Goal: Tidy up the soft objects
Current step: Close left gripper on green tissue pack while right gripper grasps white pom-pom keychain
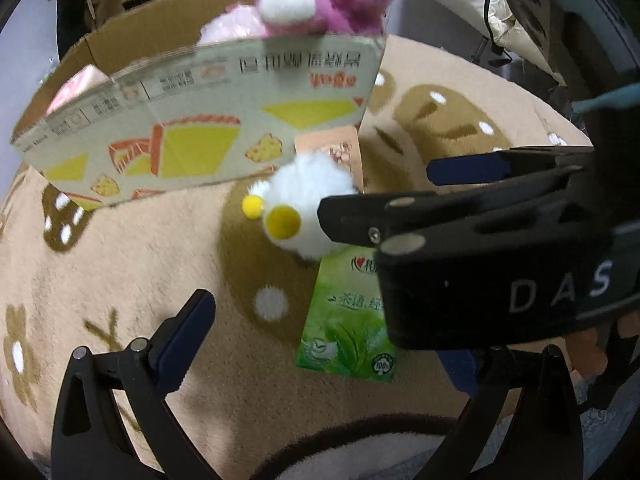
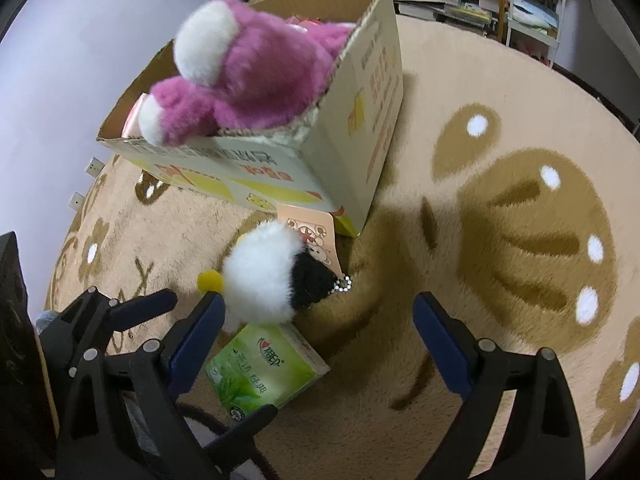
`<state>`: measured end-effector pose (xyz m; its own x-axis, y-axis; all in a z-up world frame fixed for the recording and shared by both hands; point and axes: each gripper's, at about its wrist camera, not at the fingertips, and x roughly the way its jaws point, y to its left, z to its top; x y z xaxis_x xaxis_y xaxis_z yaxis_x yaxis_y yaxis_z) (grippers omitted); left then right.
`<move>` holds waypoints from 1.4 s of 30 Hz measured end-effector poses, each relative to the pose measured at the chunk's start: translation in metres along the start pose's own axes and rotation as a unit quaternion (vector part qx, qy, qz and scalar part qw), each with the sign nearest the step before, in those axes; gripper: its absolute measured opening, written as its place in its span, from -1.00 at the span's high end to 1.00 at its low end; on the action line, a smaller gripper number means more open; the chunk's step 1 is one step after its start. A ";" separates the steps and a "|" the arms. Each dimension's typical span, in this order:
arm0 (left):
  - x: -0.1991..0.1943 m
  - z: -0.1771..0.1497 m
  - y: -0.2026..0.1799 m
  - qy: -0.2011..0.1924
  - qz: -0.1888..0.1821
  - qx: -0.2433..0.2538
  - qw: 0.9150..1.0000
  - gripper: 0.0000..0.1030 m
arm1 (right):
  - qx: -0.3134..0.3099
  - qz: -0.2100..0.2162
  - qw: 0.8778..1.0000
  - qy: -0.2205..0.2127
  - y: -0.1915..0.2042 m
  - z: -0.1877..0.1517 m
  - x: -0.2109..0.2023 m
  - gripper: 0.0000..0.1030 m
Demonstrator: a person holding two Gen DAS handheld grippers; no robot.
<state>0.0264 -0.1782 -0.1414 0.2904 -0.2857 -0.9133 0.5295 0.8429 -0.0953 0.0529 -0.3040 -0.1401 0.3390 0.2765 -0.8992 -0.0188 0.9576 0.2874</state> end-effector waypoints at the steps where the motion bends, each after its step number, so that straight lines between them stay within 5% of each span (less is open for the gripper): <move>1: 0.003 0.000 0.000 0.005 -0.001 -0.002 1.000 -0.95 | 0.002 0.001 1.000 0.002 0.000 0.000 0.002 -0.92; 16: 0.020 -0.003 -0.008 -0.008 0.043 0.021 0.999 -0.96 | 0.032 0.003 0.999 0.015 -0.010 0.001 0.017 -0.80; 22: 0.021 -0.004 -0.002 -0.002 0.035 0.010 0.999 -0.76 | 0.041 0.008 0.999 0.011 -0.012 0.000 0.018 -0.57; 28: 0.030 -0.007 0.006 0.021 0.054 0.010 0.998 -0.16 | 0.051 0.017 0.999 0.005 -0.013 0.003 0.018 -0.56; 33: 0.031 -0.007 0.010 0.021 0.052 0.006 0.998 -0.07 | 0.056 0.024 0.998 0.002 -0.014 0.004 0.018 -0.54; 42: 0.025 -0.008 0.024 0.009 0.062 -0.012 0.998 -0.05 | 0.058 0.058 0.997 -0.008 -0.009 0.008 0.019 -0.09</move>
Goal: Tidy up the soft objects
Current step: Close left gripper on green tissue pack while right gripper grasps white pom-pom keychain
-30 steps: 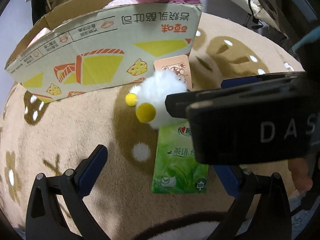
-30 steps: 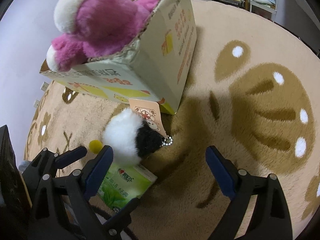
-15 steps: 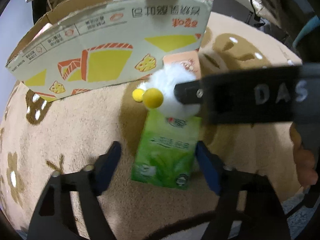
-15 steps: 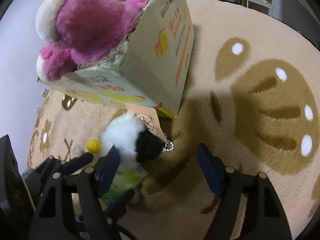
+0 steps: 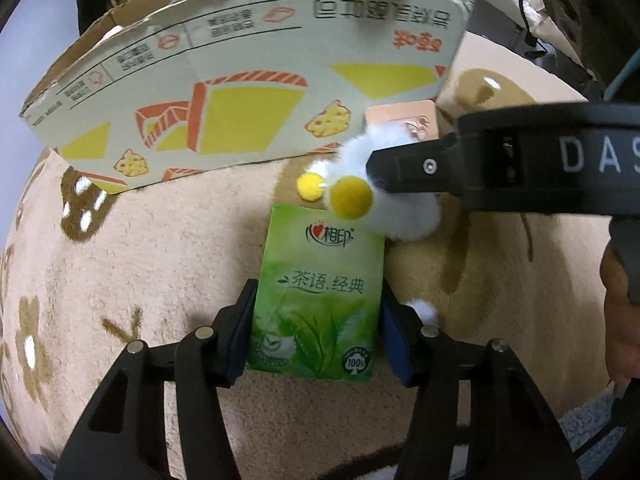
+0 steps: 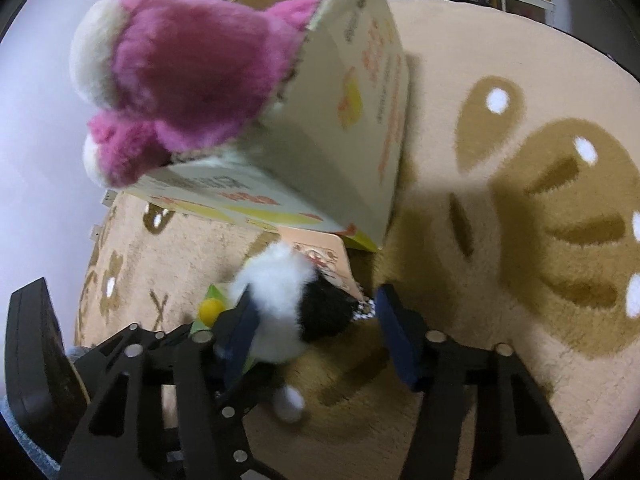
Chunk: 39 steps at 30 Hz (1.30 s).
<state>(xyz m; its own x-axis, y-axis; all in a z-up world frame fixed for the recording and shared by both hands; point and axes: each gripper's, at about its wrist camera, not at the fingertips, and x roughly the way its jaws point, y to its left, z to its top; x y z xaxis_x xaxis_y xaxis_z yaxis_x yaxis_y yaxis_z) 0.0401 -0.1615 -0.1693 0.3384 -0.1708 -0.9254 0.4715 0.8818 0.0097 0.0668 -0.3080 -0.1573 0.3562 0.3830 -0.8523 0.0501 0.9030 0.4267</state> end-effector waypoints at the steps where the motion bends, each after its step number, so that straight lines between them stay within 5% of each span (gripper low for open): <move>1: 0.000 0.000 0.002 0.000 -0.002 -0.004 1.000 -0.05 | 0.000 0.005 1.000 0.000 0.001 0.000 0.000 -0.03; 9: 0.001 0.001 0.016 -0.001 0.004 -0.022 1.000 -0.05 | 0.021 0.032 0.999 0.006 0.005 0.000 0.015 0.03; 22: -0.009 -0.008 0.035 -0.006 0.037 -0.033 0.999 -0.05 | -0.018 0.002 1.000 0.001 0.019 -0.003 0.029 0.02; 28: -0.017 -0.011 0.045 -0.009 0.048 -0.028 0.998 -0.05 | -0.016 0.012 1.000 0.005 0.019 -0.003 0.029 0.29; 39: -0.039 -0.010 0.072 -0.031 0.070 -0.038 0.996 -0.05 | -0.031 -0.004 0.999 -0.001 0.024 -0.011 0.019 0.32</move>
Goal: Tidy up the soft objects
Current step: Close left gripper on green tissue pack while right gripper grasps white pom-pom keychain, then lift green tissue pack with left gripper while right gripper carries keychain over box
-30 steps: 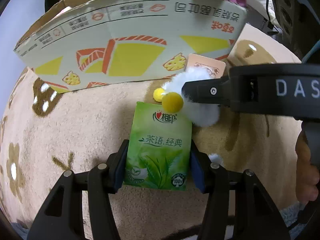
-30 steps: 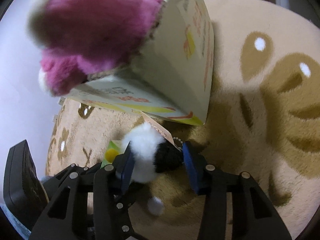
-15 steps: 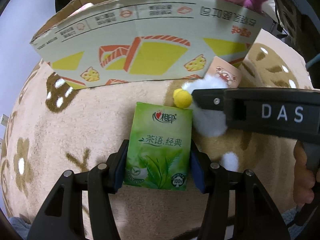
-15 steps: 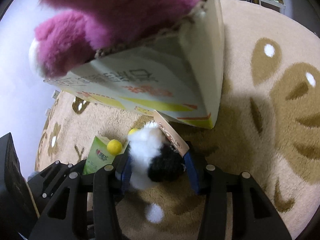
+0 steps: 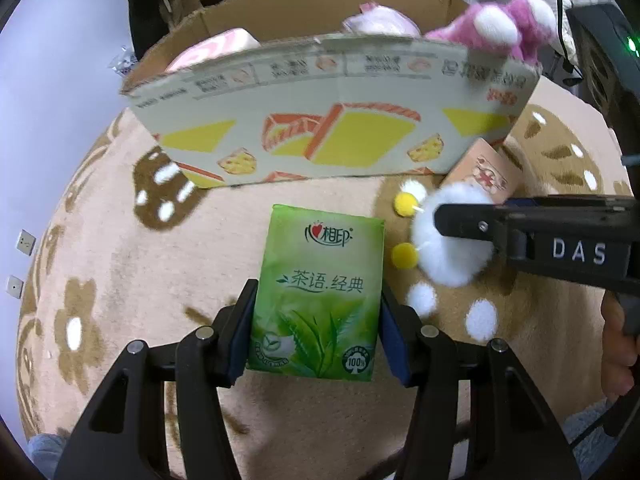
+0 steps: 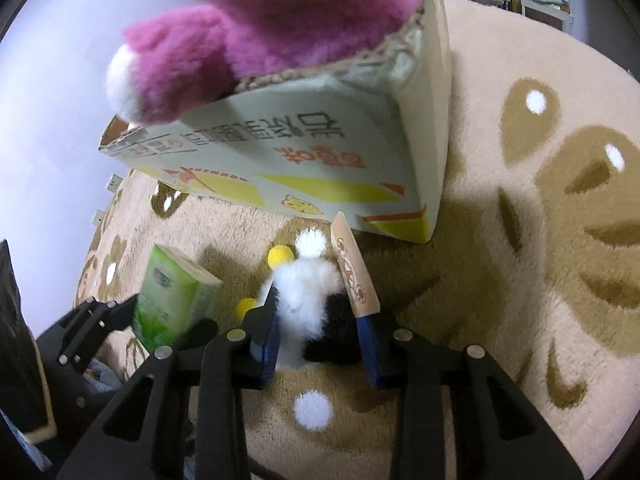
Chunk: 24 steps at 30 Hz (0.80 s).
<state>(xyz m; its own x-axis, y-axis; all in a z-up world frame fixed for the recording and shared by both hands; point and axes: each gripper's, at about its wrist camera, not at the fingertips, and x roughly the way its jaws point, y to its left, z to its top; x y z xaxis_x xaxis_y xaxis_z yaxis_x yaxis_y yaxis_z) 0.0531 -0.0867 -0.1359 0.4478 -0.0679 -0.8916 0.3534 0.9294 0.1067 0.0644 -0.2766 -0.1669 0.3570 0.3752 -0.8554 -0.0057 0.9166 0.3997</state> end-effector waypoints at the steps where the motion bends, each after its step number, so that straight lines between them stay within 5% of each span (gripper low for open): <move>1: -0.003 0.000 0.002 -0.004 0.002 -0.002 1.000 -0.05 | -0.001 -0.002 1.000 -0.001 0.000 0.000 -0.001 0.32; 14: -0.030 0.008 0.002 -0.032 0.013 -0.019 0.999 -0.05 | 0.005 -0.020 0.999 -0.028 -0.004 -0.003 -0.023 0.98; 24: -0.039 0.010 0.011 -0.046 0.013 -0.036 0.998 -0.05 | 0.004 -0.026 0.999 -0.037 -0.002 -0.006 -0.035 0.98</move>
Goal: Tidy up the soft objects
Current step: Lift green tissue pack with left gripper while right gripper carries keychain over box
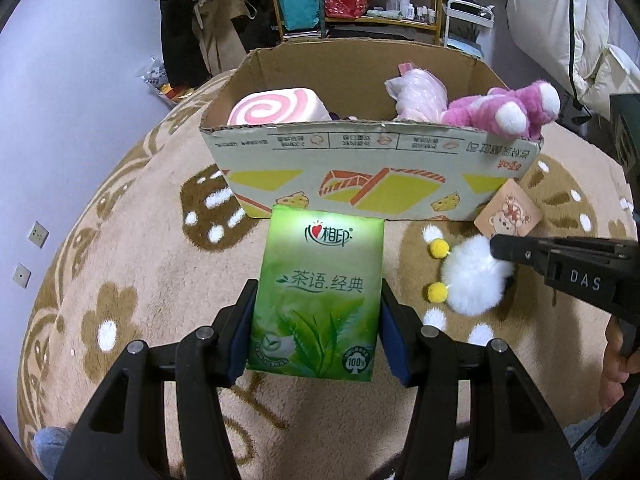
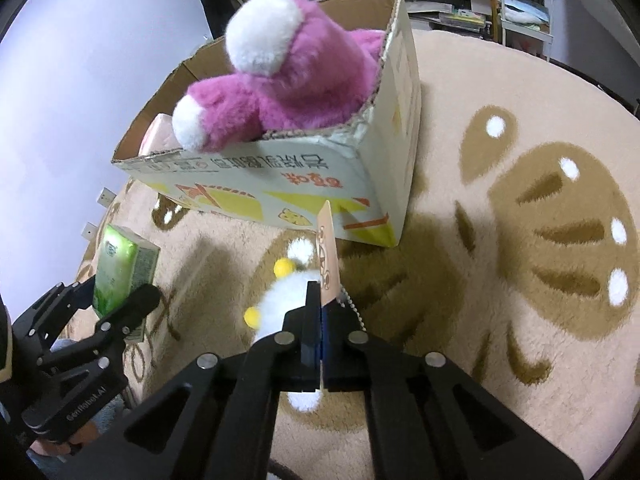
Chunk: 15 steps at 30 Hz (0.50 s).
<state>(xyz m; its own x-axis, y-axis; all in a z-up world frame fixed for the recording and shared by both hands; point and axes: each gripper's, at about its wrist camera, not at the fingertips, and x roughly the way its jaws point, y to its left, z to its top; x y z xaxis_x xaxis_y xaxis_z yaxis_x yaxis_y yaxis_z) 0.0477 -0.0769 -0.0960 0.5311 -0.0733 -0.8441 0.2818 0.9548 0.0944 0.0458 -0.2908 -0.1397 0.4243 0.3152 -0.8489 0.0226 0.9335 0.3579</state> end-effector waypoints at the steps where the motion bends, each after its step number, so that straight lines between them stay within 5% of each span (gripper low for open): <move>1: -0.001 0.000 0.000 -0.002 0.000 -0.001 1.000 -0.05 | 0.001 0.003 1.000 0.003 0.000 -0.001 0.001 0.98; 7: -0.006 0.002 0.000 -0.013 0.003 0.002 1.000 -0.05 | -0.016 -0.024 1.000 -0.010 0.009 -0.006 -0.007 0.98; 15: -0.021 0.006 0.001 -0.044 0.011 0.007 0.999 -0.05 | -0.016 -0.021 0.996 -0.080 0.013 -0.005 -0.050 0.98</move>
<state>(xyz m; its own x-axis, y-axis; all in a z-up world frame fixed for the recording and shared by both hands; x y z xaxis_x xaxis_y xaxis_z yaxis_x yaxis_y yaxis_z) 0.0417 -0.0760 -0.0752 0.6046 -0.0777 -0.7927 0.2796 0.9526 0.1199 0.0205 -0.2931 -0.0946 0.5620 0.2461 -0.7897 0.0161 0.9513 0.3079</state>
